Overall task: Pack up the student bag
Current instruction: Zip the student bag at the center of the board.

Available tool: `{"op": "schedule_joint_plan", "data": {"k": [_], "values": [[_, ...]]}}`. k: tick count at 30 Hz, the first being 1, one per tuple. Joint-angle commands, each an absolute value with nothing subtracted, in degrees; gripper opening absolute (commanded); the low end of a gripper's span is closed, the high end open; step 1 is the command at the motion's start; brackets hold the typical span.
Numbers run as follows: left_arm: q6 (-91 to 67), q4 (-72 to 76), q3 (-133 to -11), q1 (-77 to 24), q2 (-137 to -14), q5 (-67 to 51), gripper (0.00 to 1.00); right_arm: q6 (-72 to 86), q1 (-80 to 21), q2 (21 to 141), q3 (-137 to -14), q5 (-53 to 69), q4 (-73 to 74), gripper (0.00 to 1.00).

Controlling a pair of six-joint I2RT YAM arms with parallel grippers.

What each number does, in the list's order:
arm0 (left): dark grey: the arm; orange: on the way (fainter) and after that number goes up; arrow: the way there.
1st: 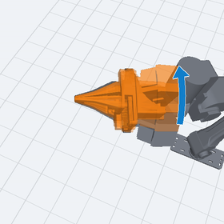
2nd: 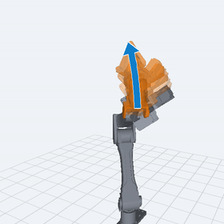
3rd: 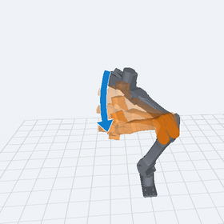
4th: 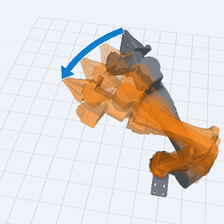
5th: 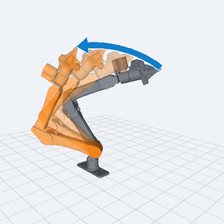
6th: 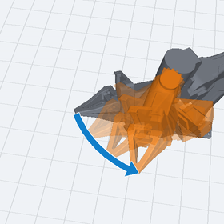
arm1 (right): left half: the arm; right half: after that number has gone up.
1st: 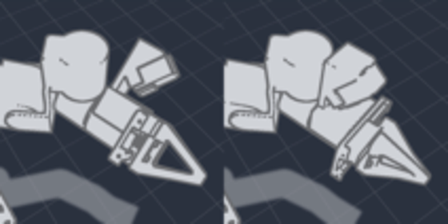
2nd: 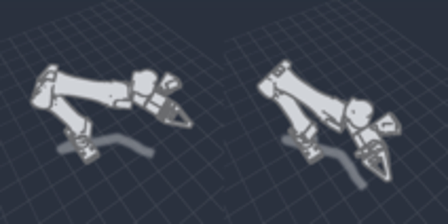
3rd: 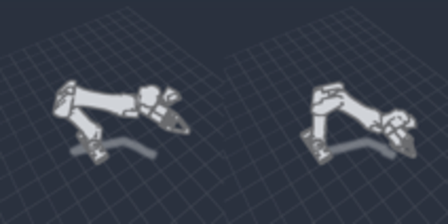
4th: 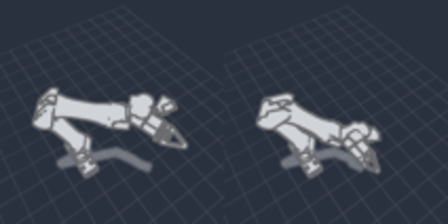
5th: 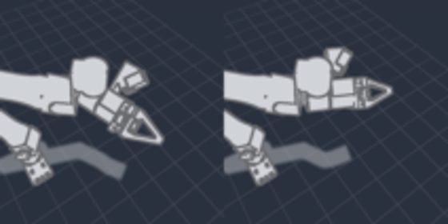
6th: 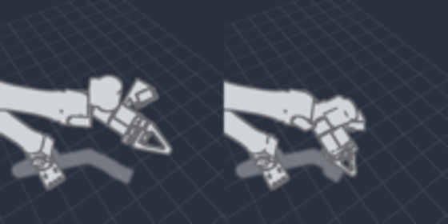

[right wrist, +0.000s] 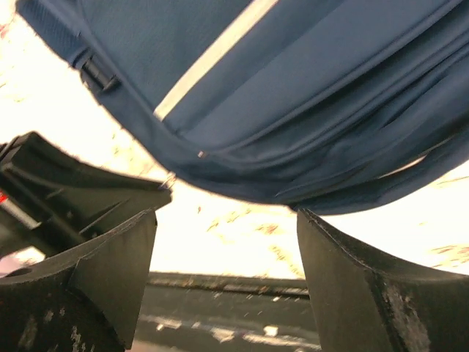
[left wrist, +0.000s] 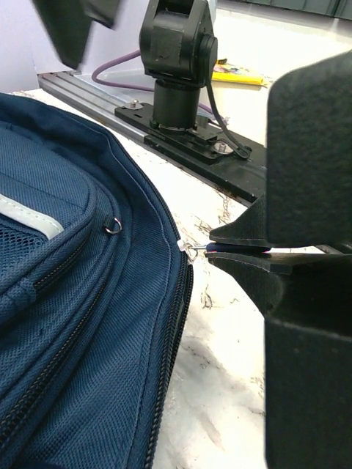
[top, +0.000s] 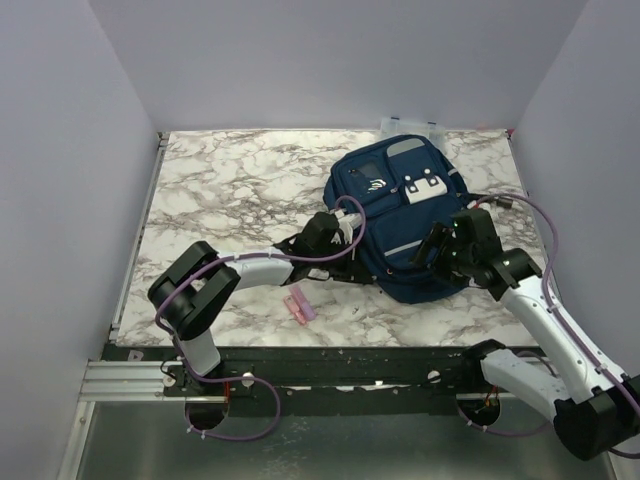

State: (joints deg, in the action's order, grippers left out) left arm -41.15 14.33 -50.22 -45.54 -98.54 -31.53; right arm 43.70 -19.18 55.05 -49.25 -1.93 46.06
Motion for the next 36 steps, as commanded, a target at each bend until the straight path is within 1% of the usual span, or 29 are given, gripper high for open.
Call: {"op": "schedule_joint_plan", "data": {"k": [1,2,7,13,16,18,19,20,21,22,23,26,29,31,33,36], "values": [[-42.54,16.05,-50.97,-47.81,-98.72,-32.85,0.00,54.84,-21.47,52.84,-43.34,10.45,42.01,0.83],[-42.46,16.28,-50.96,-48.34,-98.67,-32.48,0.00,57.43,-21.75,52.51,-42.07,11.04,40.26,0.86],[-43.19,16.35,-52.54,-49.80,-99.41,-32.91,0.00,61.09,-22.15,52.91,-39.17,8.32,34.45,0.85],[-43.73,16.34,-52.19,-51.19,-98.58,-32.23,0.00,63.50,-22.29,55.03,-33.35,9.84,29.50,0.79],[-43.79,16.35,-51.90,-51.71,-98.01,-31.93,0.00,63.81,-22.32,55.35,-31.21,6.99,27.75,0.73],[-43.51,16.19,-51.73,-51.36,-97.70,-31.99,0.00,63.90,-22.32,55.45,-31.11,4.17,27.46,0.64],[-43.49,16.05,-51.51,-50.75,-97.41,-32.19,0.00,63.92,-22.24,55.29,-31.11,3.00,27.42,0.54],[-43.57,16.00,-51.16,-49.91,-97.01,-32.40,0.00,63.56,-22.24,55.21,-31.20,1.71,27.42,0.40],[-43.39,15.95,-50.81,-49.10,-96.64,-32.52,0.00,62.99,-22.32,55.03,-31.48,0.47,27.78,0.18],[-42.98,15.93,-50.40,-47.92,-96.33,-32.49,0.00,62.45,-22.27,54.85,-31.63,-1.07,28.29,0.04],[-42.65,15.83,-50.13,-46.83,-96.10,-32.40,0.00,62.01,-22.24,54.81,-31.68,-2.60,28.83,0.00],[-42.89,15.64,-49.15,-41.95,-95.91,-33.15,0.00,60.65,-22.32,55.00,-32.56,-3.79,31.32,0.01],[-42.13,15.14,-48.57,-37.96,-96.06,-33.05,0.00,59.38,-22.20,54.18,-32.48,-1.53,31.29,0.01],[-41.37,14.75,-48.70,-35.91,-96.75,-33.09,0.00,58.35,-22.30,52.59,-30.61,0.13,28.06,0.00],[-41.08,14.14,-49.10,-34.12,-97.81,-33.85,0.00,57.65,-22.22,51.68,-28.50,4.25,23.31,0.00],[-39.82,12.93,-50.63,-32.49,-99.38,-34.02,0.00,56.72,-22.25,53.04,-28.01,8.65,20.34,0.01]]}}
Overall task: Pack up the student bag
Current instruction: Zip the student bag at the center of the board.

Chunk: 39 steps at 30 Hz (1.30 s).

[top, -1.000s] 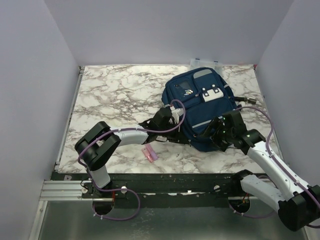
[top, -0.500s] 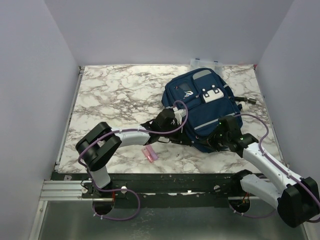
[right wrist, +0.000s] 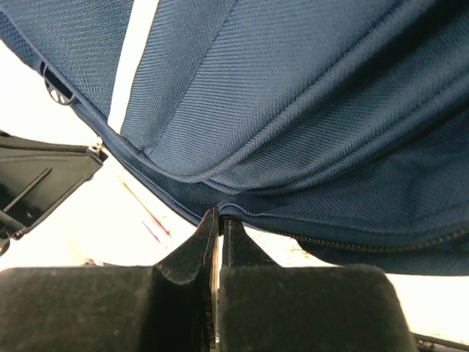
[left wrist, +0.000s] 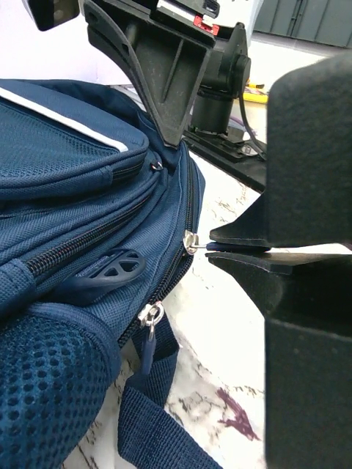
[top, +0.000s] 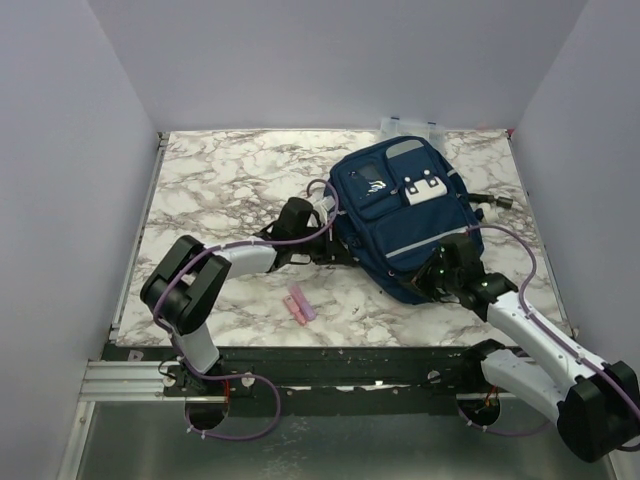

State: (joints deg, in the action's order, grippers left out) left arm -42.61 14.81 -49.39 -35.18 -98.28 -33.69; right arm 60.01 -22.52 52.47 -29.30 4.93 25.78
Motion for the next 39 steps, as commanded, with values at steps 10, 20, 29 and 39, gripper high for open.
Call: {"op": "schedule_joint_plan", "data": {"k": [10,20,29,39], "values": [[-36.37,6.99,-58.31,-26.27,-103.58,-31.48,0.00,51.19,-22.28,55.00,-28.05,10.84,21.78,0.00],[-36.16,3.68,-57.80,-24.78,-101.44,-30.44,0.07,49.91,-30.28,62.02,-28.81,19.98,12.40,0.01],[-36.30,3.83,-47.60,-24.70,-85.71,-32.50,0.52,44.79,-37.50,71.02,-38.78,18.65,12.19,0.40],[-43.94,8.34,-40.20,-32.19,-76.59,-34.39,0.53,36.73,-37.56,62.34,-46.43,-3.64,31.39,0.60]]}}
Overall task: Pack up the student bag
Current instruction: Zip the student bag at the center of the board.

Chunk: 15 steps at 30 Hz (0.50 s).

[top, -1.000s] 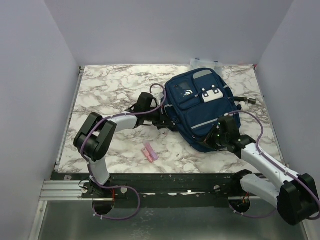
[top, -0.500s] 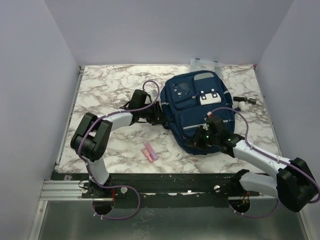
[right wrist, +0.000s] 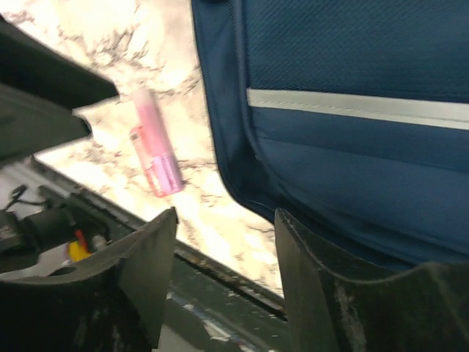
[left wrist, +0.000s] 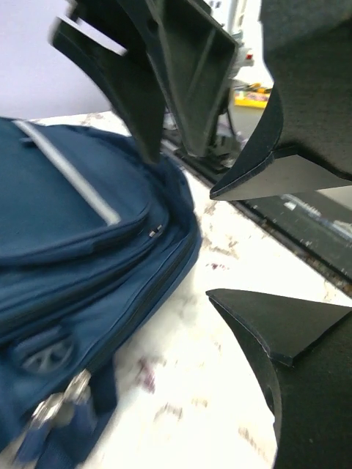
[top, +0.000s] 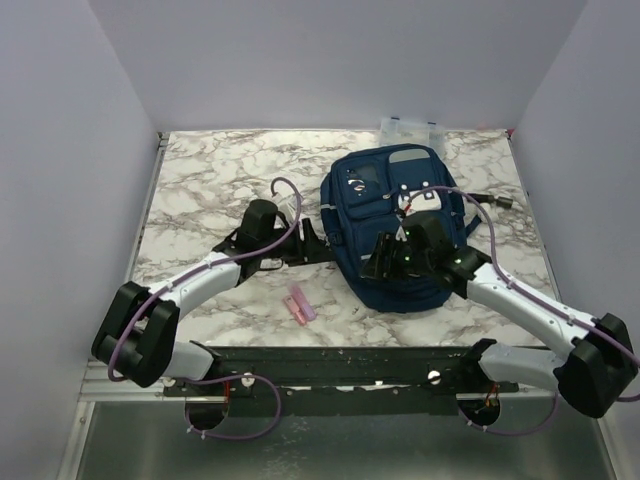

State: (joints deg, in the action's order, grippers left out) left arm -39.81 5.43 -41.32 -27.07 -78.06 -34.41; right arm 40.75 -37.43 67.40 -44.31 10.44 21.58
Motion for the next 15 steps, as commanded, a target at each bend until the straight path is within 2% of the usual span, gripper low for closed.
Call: {"op": "schedule_joint_plan", "data": {"k": [1,3,6,8,15], "values": [[-44.30,8.51,-40.93,-33.54,-76.94,-33.65,0.53,36.75,-37.46,61.49,-46.45,-9.05,32.33,0.65],[-45.13,8.69,-43.07,-35.65,-79.23,-32.97,0.53,38.06,-37.28,61.33,-47.67,-18.65,36.40,0.74],[-45.45,8.96,-47.31,-38.46,-84.04,-32.93,0.53,39.49,-36.03,62.04,-48.39,-23.40,38.21,0.86],[-45.51,9.22,-49.96,-40.32,-87.61,-32.46,0.53,39.98,-33.07,61.53,-46.99,-20.69,35.78,0.96],[-46.72,9.72,-53.32,-42.37,-94.50,-27.60,0.53,40.85,-8.36,56.70,-38.87,-0.45,22.77,0.99]]}}
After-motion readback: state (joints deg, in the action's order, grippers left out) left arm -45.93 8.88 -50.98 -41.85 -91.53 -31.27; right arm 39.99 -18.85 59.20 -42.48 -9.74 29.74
